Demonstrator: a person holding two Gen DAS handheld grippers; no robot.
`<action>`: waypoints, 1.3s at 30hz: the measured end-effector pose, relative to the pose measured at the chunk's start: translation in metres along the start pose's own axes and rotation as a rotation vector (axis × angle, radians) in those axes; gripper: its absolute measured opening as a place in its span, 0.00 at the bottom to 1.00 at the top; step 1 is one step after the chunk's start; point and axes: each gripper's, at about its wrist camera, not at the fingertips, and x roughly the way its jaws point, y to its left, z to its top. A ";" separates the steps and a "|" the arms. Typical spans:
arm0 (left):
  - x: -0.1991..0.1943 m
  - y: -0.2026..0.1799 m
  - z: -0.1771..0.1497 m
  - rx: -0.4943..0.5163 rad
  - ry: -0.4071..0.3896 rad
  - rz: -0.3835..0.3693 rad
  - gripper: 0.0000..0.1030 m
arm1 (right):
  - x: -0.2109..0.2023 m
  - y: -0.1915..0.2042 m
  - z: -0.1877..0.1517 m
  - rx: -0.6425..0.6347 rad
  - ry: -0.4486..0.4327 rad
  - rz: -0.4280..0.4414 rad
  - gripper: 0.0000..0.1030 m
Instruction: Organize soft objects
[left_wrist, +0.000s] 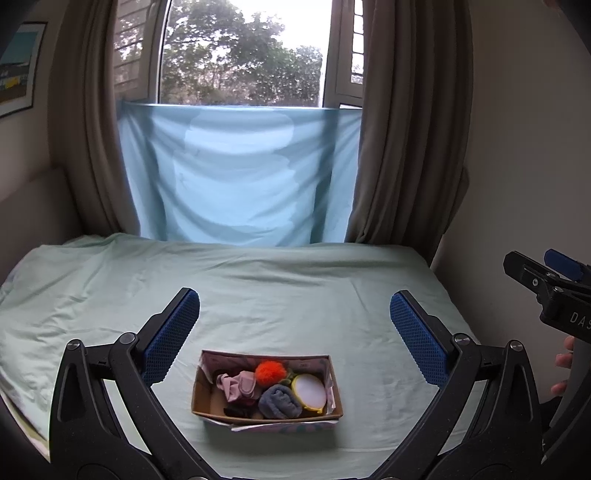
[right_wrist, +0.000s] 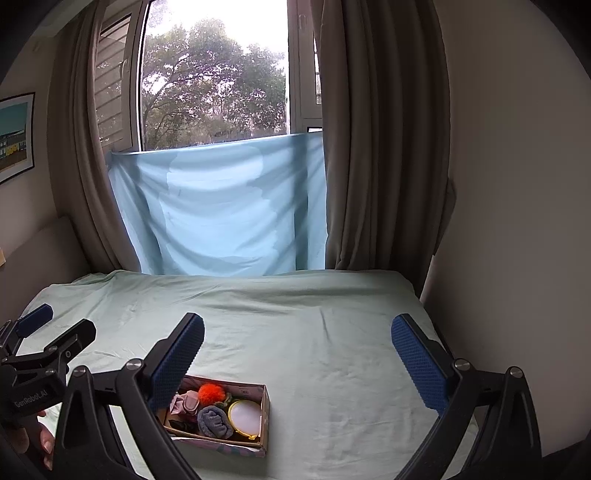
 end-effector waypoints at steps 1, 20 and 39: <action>0.000 0.000 0.000 -0.001 -0.001 0.000 1.00 | 0.001 0.001 0.001 -0.001 0.000 -0.001 0.98; -0.002 -0.002 0.000 -0.001 -0.003 -0.014 1.00 | 0.000 0.005 -0.002 0.011 -0.017 -0.008 0.98; 0.013 -0.010 -0.004 0.026 0.031 0.011 1.00 | 0.004 0.008 -0.004 0.009 0.014 -0.010 0.98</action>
